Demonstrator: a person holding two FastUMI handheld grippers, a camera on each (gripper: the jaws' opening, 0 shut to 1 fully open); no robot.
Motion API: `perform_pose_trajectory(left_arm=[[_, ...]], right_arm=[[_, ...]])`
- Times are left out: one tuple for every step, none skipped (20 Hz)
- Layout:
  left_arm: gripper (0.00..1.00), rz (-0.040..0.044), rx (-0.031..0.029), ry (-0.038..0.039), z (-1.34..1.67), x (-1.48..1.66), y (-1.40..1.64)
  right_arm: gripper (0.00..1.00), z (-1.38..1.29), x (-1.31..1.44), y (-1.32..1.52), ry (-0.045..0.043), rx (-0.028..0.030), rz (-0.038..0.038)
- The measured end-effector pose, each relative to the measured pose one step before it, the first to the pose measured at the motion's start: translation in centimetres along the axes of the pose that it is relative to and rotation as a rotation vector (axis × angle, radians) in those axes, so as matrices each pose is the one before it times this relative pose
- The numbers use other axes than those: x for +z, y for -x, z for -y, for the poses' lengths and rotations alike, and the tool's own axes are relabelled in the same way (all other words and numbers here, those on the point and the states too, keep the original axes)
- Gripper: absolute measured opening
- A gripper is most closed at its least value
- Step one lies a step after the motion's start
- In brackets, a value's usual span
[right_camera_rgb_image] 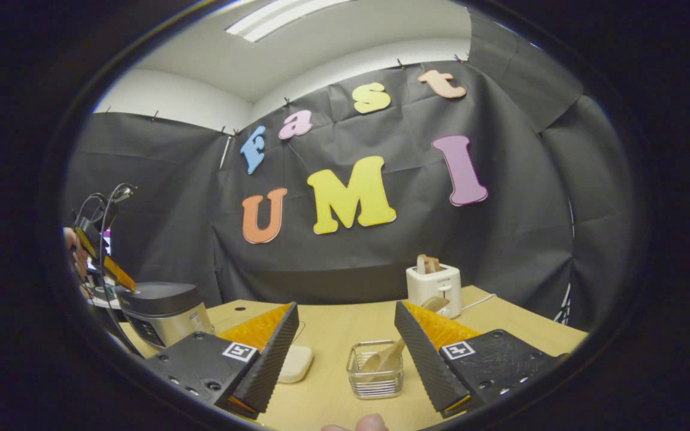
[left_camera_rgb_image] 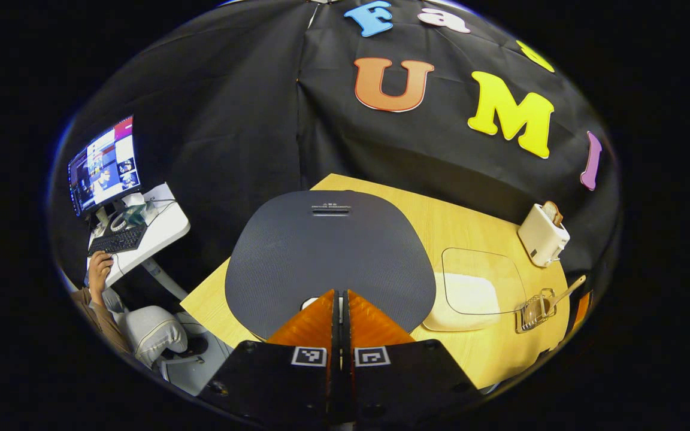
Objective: Close the left gripper, press the button to open the rice cooker; take a wooden spoon from the chopstick holder with the right hand, scoop a spoonful of rice and pour it into the rice cooker, then put the wooden spoon back into the chopstick holder.
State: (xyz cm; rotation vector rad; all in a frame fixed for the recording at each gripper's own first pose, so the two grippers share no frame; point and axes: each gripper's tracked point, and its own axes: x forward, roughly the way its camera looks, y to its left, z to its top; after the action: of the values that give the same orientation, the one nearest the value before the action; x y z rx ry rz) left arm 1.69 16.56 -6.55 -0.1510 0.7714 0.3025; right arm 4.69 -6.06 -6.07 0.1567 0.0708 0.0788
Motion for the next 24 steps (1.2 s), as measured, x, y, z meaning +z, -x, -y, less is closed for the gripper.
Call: perform_pose_trajectory(left_arm=[[0.04, 0.04274, 0.01470, -0.01992, -0.086, 0.497, 0.064], [0.04, -0.00441, 0.01384, -0.02718, -0.061, -0.117, -0.111], [0.04, 0.01115, 0.00610, 0.00034, -0.276, 0.049, 0.065], [0.03, 0.01002, 0.00346, 0.03304, 0.042, 0.152, 0.348], [0.03, 0.00760, -0.00911, 0.02619, 0.518, 0.148, -0.099], [0.03, 0.01023, -0.01339, 0.01025, -0.021, 0.192, 0.268], [0.03, 0.01902, -0.00990, 0.00406, -0.084, 0.492, 0.173], [0.03, 0.01032, -0.00219, 0.00596, 0.018, 0.333, 0.120], [0.03, 0.01759, -0.00128, 0.00839, 0.064, 0.669, 0.124], [0.03, 0.02374, -0.00128, 0.00962, -0.004, 0.729, 0.145], [0.03, 0.03843, -0.00323, -0.00322, 0.026, 0.900, 0.176], [0.03, 0.04594, -0.00582, -0.02265, 0.020, 1.040, 0.140], [0.03, 0.05777, -0.00431, -0.02893, -0.281, 1.339, 0.075], [0.03, 0.04844, 0.00092, -0.01404, -0.083, 1.218, -0.048], [0.03, 0.04759, -0.00661, -0.01006, 0.114, 1.254, -0.150], [0.04, 0.04553, -0.01604, -0.00255, 0.452, 1.151, -0.215], [0.13, 0.04405, -0.03218, 0.01033, 0.937, 1.103, -0.322], [0.27, 0.04073, -0.02627, -0.00201, 0.863, 1.214, -0.337], [0.40, 0.03621, -0.01338, -0.01435, 0.217, 0.981, -0.460], [0.54, 0.03154, -0.00320, -0.01708, 0.141, 1.031, -0.200], [0.68, 0.03814, 0.01664, -0.01933, -0.294, 1.149, -0.384], [0.81, 0.04179, 0.04633, -0.02590, -0.626, 1.399, 0.417], [0.95, 0.04344, 0.03063, -0.02189, -0.870, 0.994, -0.420], [0.99, 0.02970, 0.00909, -0.00804, -0.105, 0.765, 0.171]], right_arm=[[0.95, 0.061, -0.503, -0.142, -0.01469, -0.00114, -0.00890], [0.96, -0.202, -0.348, -0.169, 0.00070, 0.00907, -0.01792], [0.95, 0.141, -0.188, -0.017, -0.00175, 0.00022, -0.00624], [0.96, 0.110, 0.285, 0.126, -0.00319, -0.00174, 0.00262], [0.96, 0.172, 0.109, 0.097, -0.00081, -0.00489, 0.00320], [1.00, 0.043, 0.089, 0.173, 0.00286, -0.00411, 0.00037], [0.96, 0.020, -0.023, 0.228, 0.00636, -0.00512, 0.00482], [0.95, 0.131, 0.382, 0.281, 0.00767, -0.00888, 0.01219], [0.95, 0.165, 0.300, 0.206, 0.00792, -0.00987, 0.01278], [0.95, 0.077, 0.400, 0.173, 0.00524, -0.00680, 0.00943], [0.95, -0.066, 0.110, 0.056, 0.00385, -0.00259, 0.00584], [0.95, -0.037, 0.245, 0.120, 0.00490, -0.00059, 0.00206], [0.95, 0.008, 0.221, 0.106, 0.00889, -0.00273, 0.00244], [0.95, 0.079, 0.315, 0.150, 0.00980, -0.00375, 0.00361], [0.95, 0.108, 0.390, 0.123, 0.01232, -0.00471, 0.00798], [0.95, 0.207, 0.431, 0.155, 0.01289, -0.00917, 0.00796], [0.95, 0.140, 0.198, 0.164, 0.00856, -0.00598, 0.00414], [0.91, 0.030, 0.171, 0.178, 0.00674, -0.00494, -0.00148], [0.95, -0.113, 0.137, 0.242, 0.00448, -0.00039, -0.00384], [0.96, -0.171, 0.163, 0.289, 0.00213, 0.00295, -0.00269], [0.96, -0.079, 0.104, 0.298, 0.00342, 0.00141, 0.00033], [0.95, 0.012, 0.159, 0.188, 0.00645, -0.00368, 0.00326], [0.96, 0.166, 0.081, 0.215, 0.00951, -0.00449, 0.00262], [0.96, 0.034, 0.107, 0.181, 0.01073, -0.00261, 0.00088]])
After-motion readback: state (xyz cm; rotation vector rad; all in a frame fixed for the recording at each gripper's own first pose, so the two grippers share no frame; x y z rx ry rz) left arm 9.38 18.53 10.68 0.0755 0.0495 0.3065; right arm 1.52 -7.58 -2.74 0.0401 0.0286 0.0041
